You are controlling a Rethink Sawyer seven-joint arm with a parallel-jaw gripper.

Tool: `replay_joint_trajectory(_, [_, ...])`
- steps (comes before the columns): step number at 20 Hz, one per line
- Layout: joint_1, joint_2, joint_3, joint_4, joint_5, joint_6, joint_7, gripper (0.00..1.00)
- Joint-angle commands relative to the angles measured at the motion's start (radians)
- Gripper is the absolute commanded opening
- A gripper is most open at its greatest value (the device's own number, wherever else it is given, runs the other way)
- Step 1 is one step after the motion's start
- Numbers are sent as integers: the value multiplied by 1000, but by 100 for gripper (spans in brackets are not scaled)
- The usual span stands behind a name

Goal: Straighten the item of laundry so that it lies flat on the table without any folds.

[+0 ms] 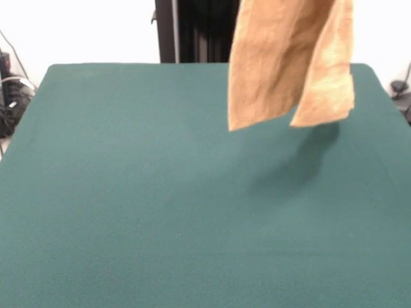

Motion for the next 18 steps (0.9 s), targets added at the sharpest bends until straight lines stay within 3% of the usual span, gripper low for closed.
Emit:
replay_joint_trajectory(1, [-78,72,220,173,-59,-198,-94,0])
replay_joint_trajectory(7, [-141,86,297,206,-109,-285,-68,0])
replay_joint_trajectory(18, [-185,103,354,190,-175,-271,-35,0])
